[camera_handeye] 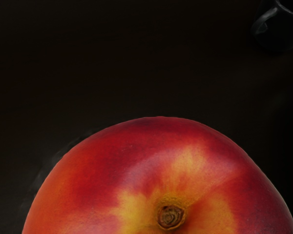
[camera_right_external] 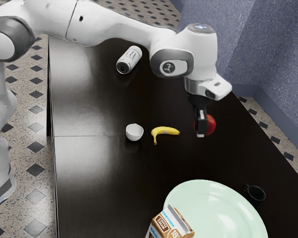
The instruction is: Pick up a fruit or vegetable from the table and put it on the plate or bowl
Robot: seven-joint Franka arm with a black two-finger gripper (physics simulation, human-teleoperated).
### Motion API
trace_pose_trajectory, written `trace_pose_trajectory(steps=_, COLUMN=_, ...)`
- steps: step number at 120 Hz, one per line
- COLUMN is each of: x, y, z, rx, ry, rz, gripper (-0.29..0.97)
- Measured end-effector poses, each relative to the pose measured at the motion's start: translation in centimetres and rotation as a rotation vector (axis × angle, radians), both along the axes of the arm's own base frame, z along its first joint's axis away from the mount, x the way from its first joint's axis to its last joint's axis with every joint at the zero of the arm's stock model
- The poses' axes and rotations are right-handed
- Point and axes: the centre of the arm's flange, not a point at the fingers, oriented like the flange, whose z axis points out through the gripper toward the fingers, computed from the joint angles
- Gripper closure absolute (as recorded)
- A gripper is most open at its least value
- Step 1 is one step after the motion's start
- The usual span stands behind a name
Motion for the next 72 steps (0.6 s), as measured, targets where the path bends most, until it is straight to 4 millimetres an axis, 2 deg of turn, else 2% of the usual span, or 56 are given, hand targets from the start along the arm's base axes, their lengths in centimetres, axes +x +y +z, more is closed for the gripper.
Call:
trace_pose_trajectory(steps=7, x=-0.5, y=-1.7, z=0.0, rx=0.001, ry=0.003, rz=-0.027, gripper=0.34)
trace_pose_trajectory(steps=14, x=-0.4, y=-1.6, z=-0.2, rx=0.002, ry=0.007, rz=-0.023, gripper=0.33)
trace_pose_trajectory(steps=20, x=0.0, y=-0.3, z=-0.3, rx=0.003, ry=0.011, rz=0.000, gripper=0.34)
trace_pose_trajectory(steps=34, x=1.1, y=4.0, z=-0.9, rx=0.006, ry=0.021, rz=0.075, gripper=0.33)
trace_pose_trajectory(steps=43, x=1.4, y=5.0, z=-1.0, rx=0.007, ry=0.025, rz=0.095, gripper=0.34)
trace_pose_trajectory(steps=51, x=1.3, y=4.6, z=-1.1, rx=0.008, ry=0.029, rz=0.089, gripper=0.33)
trace_pose_trajectory(steps=72, x=0.5, y=1.5, z=-1.0, rx=0.011, ry=0.042, rz=0.040, gripper=0.34)
